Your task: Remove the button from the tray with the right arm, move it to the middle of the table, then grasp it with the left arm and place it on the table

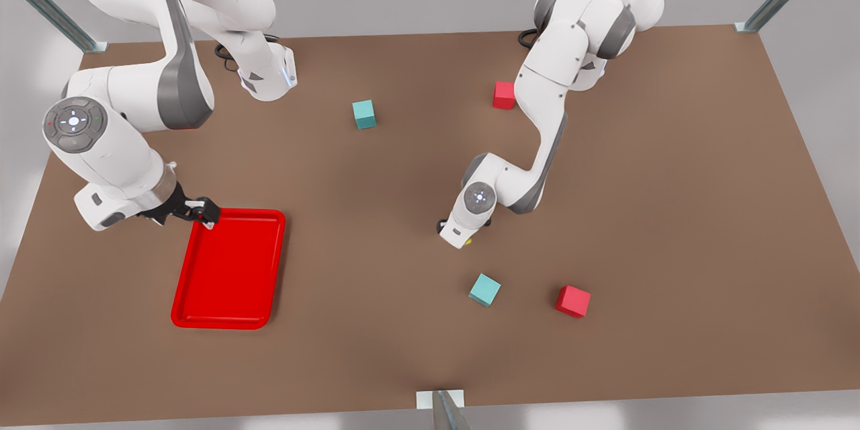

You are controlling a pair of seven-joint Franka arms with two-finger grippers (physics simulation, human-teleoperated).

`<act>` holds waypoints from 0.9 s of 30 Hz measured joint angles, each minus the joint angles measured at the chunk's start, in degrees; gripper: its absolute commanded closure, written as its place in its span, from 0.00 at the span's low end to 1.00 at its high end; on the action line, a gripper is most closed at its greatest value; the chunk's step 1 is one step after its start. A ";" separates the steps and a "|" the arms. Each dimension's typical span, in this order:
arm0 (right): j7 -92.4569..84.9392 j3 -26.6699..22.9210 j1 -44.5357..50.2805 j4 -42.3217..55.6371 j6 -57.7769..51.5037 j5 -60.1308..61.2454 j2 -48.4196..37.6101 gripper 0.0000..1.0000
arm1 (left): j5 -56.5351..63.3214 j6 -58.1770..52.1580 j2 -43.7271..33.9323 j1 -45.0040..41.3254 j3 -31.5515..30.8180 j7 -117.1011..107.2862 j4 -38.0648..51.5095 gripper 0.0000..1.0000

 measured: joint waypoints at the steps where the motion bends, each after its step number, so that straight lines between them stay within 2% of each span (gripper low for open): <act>1: -0.32 0.13 0.42 -0.03 0.00 0.00 0.04 0.00 | -0.01 0.02 0.16 0.02 0.00 0.54 0.04 0.00; 6: -1.70 0.09 0.17 0.03 0.02 0.01 0.04 0.00 | 0.01 0.07 0.29 0.11 0.06 2.90 0.58 0.00; 8: -2.15 0.07 0.28 0.03 -0.01 0.02 0.05 0.00 | 0.01 0.07 0.27 0.12 0.08 3.75 0.86 0.17; 13: -3.10 0.11 0.77 0.04 0.00 -0.54 0.12 0.00 | -0.03 -0.02 0.15 0.29 0.17 5.59 0.95 0.30; 15: -3.40 0.22 0.96 0.01 0.07 -0.99 0.16 0.00 | -0.05 -0.06 0.14 0.35 0.22 6.21 0.93 0.41; 18: -3.80 0.32 0.76 0.03 0.13 -1.45 0.16 0.00 | -0.03 -0.10 0.18 0.94 0.18 7.01 0.95 0.49; 20: -4.04 0.33 0.54 0.04 0.16 -1.64 0.17 0.00 | 0.05 -0.13 0.22 1.04 0.18 7.43 0.95 0.51; 27: -4.68 0.25 0.60 0.04 0.21 -1.81 0.17 0.00 | 0.02 -0.60 -0.04 0.82 0.24 8.43 1.35 0.51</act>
